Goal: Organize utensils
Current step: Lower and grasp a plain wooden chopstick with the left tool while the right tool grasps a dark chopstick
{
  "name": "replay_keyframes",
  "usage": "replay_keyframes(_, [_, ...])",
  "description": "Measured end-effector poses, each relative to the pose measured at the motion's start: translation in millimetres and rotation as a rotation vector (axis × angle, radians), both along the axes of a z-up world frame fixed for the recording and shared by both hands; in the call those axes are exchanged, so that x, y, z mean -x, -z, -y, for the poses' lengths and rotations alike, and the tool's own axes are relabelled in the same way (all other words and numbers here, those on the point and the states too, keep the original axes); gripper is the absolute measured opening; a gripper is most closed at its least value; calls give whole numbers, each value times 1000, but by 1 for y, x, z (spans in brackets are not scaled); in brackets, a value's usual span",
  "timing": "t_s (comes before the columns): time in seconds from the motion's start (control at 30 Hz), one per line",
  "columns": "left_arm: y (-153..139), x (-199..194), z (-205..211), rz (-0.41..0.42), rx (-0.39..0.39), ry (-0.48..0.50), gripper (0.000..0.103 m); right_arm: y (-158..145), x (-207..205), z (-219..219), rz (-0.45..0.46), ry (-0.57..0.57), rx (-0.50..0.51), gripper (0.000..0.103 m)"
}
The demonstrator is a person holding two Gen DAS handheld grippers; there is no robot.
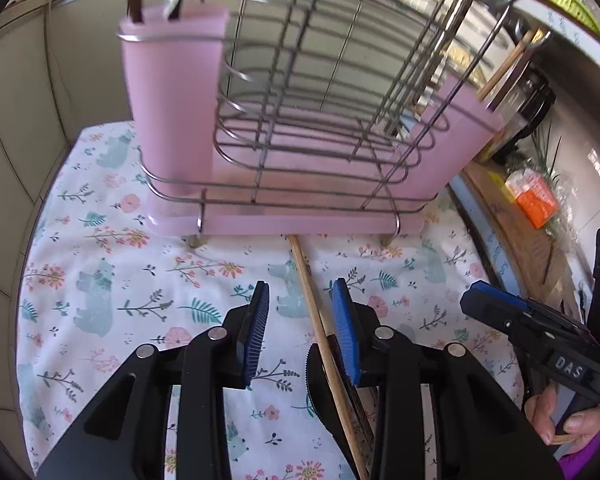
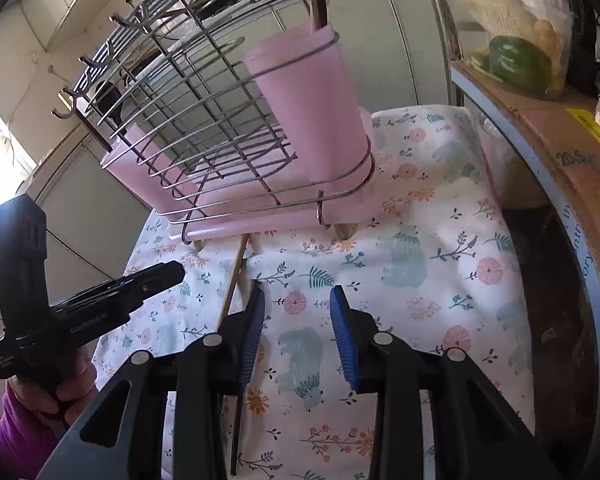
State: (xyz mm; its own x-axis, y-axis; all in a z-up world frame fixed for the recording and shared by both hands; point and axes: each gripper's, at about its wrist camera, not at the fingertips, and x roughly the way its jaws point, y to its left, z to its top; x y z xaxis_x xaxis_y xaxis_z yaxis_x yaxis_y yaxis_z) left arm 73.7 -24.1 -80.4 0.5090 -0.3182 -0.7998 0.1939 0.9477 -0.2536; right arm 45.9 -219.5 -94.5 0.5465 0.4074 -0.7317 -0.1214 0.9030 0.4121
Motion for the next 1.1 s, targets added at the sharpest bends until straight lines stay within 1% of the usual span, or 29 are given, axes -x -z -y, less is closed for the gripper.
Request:
replay_keyframes(0.07, [9, -7, 6, -30, -6, 16, 27, 6, -1, -2, -17, -9, -7, 32])
replay_keyframes(0.2, [24, -22, 15, -89, -9, 18, 17, 14, -3, -5, -42, -26, -16, 30])
replay_keyframes(0.3, [35, -30, 19, -131, -2, 12, 15, 17, -5, -6, -57, -32, -20, 29])
replay_keyframes(0.37, [40, -34, 22, -141, -12, 7, 13, 19, -6, -7, -67, -37, -30, 28])
replay_keyframes(0.43, [43, -37, 23, -147, -19, 6, 8, 21, -7, -8, -76, -41, -36, 28])
replay_keyframes(0.57, [46, -37, 24, -144, -20, -1, 7, 25, -12, -14, -90, -53, -42, 27])
replay_keyframes(0.7, [42, -36, 16, -154, 3, -18, 7, 28, -15, -22, -102, -68, -47, 26])
replay_keyframes(0.9, [35, -20, -10, -171, 33, -50, 6, 35, -27, -37, -144, -100, -67, 25])
replay_keyframes(1.1, [30, -3, -37, -174, 15, -83, 6, 43, -45, -58, -189, -128, -69, 25])
